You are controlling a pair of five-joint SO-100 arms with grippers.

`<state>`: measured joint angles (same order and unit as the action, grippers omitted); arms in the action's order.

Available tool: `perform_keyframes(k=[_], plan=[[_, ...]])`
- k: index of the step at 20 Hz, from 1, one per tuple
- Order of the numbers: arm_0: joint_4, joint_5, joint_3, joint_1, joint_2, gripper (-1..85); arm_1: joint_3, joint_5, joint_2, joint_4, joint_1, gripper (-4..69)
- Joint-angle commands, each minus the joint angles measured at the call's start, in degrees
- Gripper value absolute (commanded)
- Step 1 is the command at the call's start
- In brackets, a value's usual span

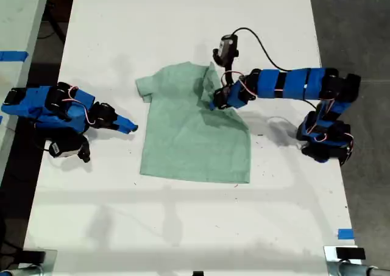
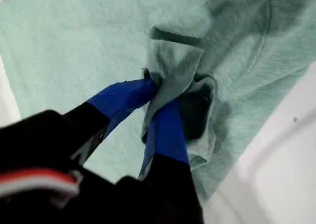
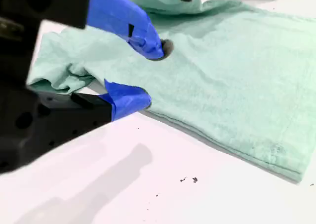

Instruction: Fold t shirt

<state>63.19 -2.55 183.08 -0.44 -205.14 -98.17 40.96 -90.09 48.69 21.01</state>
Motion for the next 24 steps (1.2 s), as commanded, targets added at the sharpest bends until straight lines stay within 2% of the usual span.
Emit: perform_keyframes(k=[1,3,6,8,10,13,15,18,20,24], plan=[[-0.4,-0.8,0.5,0.4,-0.4,12.6,8.8,-1.2,5.1,-0.5,-1.1,3.3],[-0.4,-0.8,0.5,0.4,-0.4,12.6,10.8,-1.4,5.7,1.4,-1.1,14.1],[-0.4,-0.8,0.5,0.4,-0.4,12.6,12.0,-3.3,0.8,6.9,-0.5,21.5],[-0.4,-0.8,0.5,0.4,-0.4,12.6,11.4,-3.4,-6.1,9.3,0.3,23.2],[-0.4,-0.8,0.5,0.4,-0.4,12.6,14.0,-4.2,-12.0,16.2,2.0,23.1],[-0.4,-0.8,0.5,0.4,-0.4,12.6,9.1,-8.1,-25.8,29.5,11.6,21.8],[-0.4,-0.8,0.5,0.4,-0.4,12.6,-2.0,-8.2,-39.0,32.6,17.6,21.6],[-0.4,-0.8,0.5,0.4,-0.4,12.6,-20.5,-9.7,-55.5,32.0,18.0,20.8],[-0.4,-0.8,0.5,0.4,-0.4,12.6,-35.8,-11.5,-65.2,27.9,17.0,19.8],[-0.4,-0.8,0.5,0.4,-0.4,12.6,-64.0,-12.4,-92.2,20.7,16.8,11.4]])
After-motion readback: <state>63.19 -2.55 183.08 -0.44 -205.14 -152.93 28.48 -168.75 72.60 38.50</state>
